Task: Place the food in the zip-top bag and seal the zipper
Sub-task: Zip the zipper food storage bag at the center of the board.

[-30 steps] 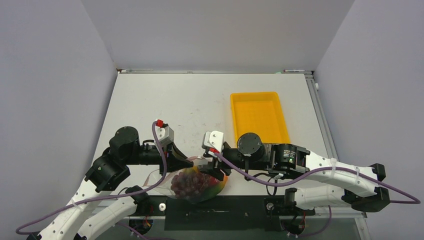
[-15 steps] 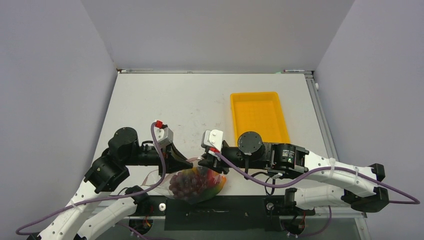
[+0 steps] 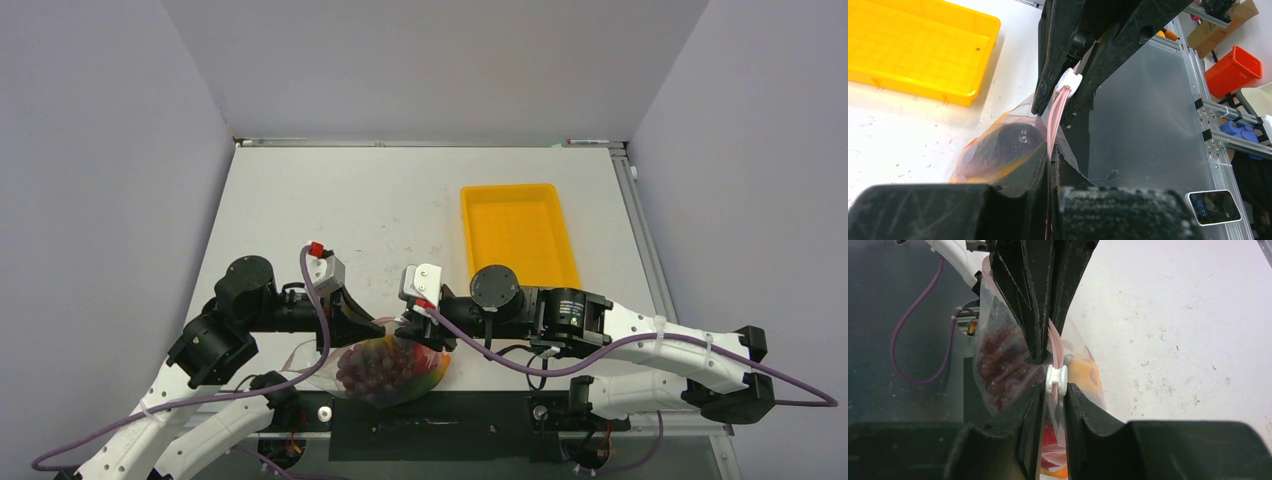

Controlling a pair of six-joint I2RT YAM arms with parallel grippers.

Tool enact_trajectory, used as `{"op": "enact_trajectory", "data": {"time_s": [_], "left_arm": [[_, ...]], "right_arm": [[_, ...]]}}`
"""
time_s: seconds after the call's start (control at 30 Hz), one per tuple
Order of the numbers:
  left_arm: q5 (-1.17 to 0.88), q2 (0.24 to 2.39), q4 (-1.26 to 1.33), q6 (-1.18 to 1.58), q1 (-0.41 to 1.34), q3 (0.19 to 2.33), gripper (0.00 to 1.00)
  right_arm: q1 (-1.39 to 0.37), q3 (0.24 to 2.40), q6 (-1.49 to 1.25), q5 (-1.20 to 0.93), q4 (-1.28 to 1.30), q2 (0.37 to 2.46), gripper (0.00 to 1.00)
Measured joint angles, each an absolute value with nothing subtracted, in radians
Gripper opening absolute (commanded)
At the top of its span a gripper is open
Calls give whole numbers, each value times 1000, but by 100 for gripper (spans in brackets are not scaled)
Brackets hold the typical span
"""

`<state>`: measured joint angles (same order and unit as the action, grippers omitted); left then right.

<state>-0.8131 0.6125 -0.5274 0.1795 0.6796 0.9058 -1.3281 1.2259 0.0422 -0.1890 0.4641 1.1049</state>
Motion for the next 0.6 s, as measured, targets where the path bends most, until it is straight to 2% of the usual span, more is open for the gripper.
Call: {"op": "enact_trajectory", "data": {"time_s": [0.1,0.13,0.5,0.53,0.6], "left_arm": [[-810,612,-527,179,680,906,0],[-810,612,-527,179,680,906,0],[-811,620,-527,180,680,906,0],[-811,620,-527,180,680,906,3],[-811,621,-527,180,680,906,14]], "right_arm": [[-1328,1218,44,-193,464,1105,6],[-1328,1217,45,-194,463,1105,5],[-1328,1215,51,-215,463,1105,5],[-1328,1215,52,-217,463,1105,5],[-1328,1215,56,-219,463,1105,5]]}}
